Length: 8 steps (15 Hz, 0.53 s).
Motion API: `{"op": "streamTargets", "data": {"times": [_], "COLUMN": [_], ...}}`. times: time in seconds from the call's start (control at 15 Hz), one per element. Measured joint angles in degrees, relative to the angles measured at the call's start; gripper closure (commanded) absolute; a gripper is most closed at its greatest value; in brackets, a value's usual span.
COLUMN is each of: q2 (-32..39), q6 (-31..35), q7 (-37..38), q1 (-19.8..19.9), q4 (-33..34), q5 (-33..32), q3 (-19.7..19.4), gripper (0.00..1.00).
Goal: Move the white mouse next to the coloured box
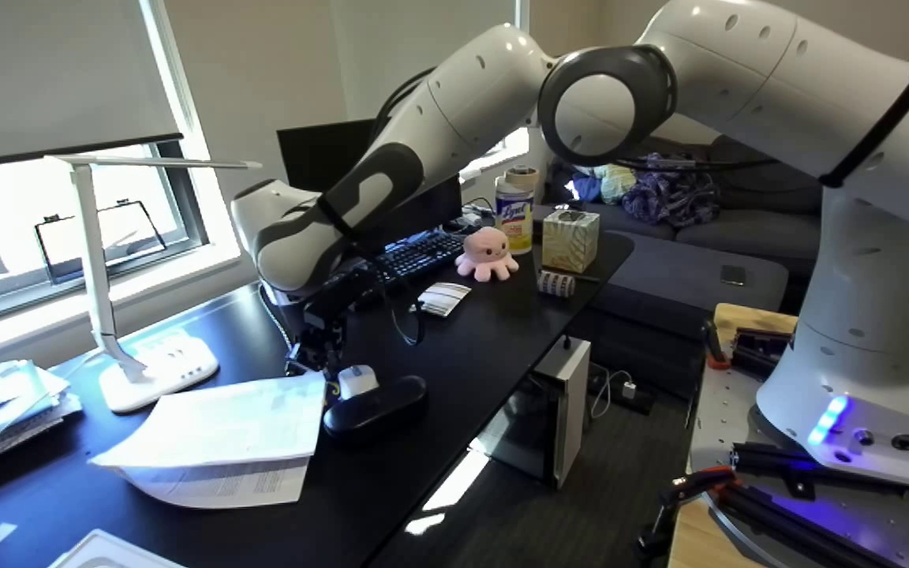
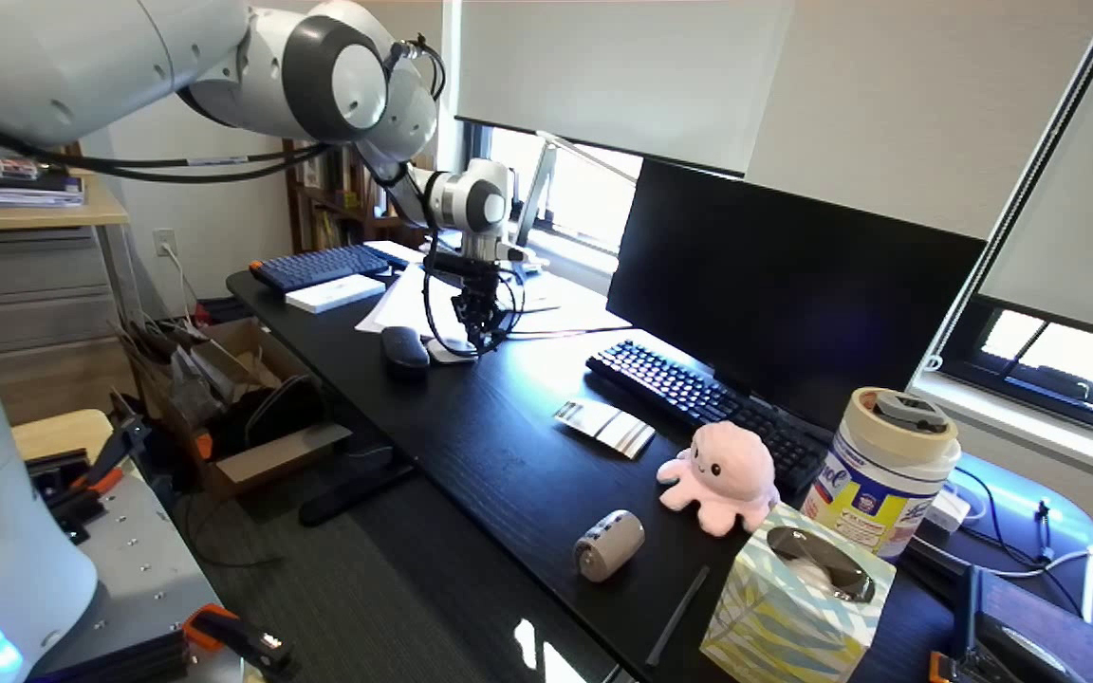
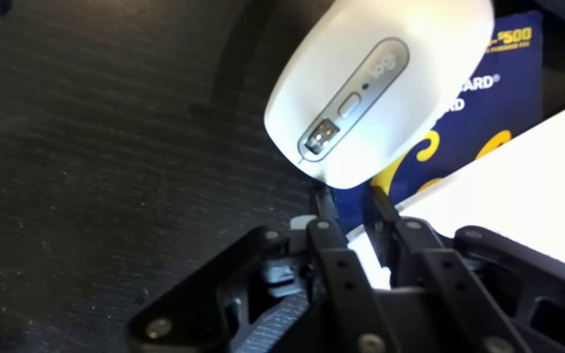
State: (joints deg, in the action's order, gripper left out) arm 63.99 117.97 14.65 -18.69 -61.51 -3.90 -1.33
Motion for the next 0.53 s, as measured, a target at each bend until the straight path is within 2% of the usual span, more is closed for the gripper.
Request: {"op": "streamTargets", "data": {"times": [0.47,0.53], "q2": [-1.0,-1.4], "q6": [0.2,0.2], "q7": [1.1,1.2], "q1": [-0.2,-0.1], "q4": [-0.4,-0.5], "q5": [0.1,0.1], "q3": [-0.2,-0.4], "gripper": [0.01,0.01]}}
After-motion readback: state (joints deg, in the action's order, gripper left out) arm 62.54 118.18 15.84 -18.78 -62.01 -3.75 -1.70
